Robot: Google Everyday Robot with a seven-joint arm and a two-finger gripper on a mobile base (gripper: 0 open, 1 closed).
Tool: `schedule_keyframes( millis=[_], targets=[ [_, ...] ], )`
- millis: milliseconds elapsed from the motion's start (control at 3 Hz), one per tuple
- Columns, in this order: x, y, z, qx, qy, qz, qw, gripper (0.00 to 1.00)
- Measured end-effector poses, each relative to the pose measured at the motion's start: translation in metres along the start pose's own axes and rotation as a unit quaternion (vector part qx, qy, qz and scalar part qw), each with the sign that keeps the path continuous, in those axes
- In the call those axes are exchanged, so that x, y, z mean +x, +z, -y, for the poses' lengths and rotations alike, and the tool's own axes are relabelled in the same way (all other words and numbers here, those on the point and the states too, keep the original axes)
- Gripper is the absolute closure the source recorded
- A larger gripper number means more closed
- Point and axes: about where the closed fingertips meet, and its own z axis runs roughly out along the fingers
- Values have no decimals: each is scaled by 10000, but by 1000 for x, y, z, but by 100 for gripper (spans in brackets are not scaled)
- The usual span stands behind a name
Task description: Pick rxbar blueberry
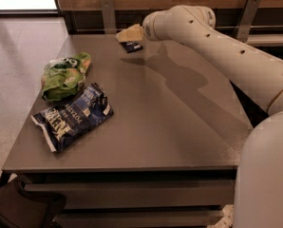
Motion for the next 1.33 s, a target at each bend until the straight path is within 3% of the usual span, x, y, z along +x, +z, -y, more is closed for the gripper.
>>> schedule_keyframes(
  millis=[333,1000,1333],
  targets=[
    [19,37,-12,-358,89,-308,9988,0],
    [56,81,-25,-606,329,-712,9951,0],
    [68,88,-27,-539,379,-864,9941,15]
  ],
)
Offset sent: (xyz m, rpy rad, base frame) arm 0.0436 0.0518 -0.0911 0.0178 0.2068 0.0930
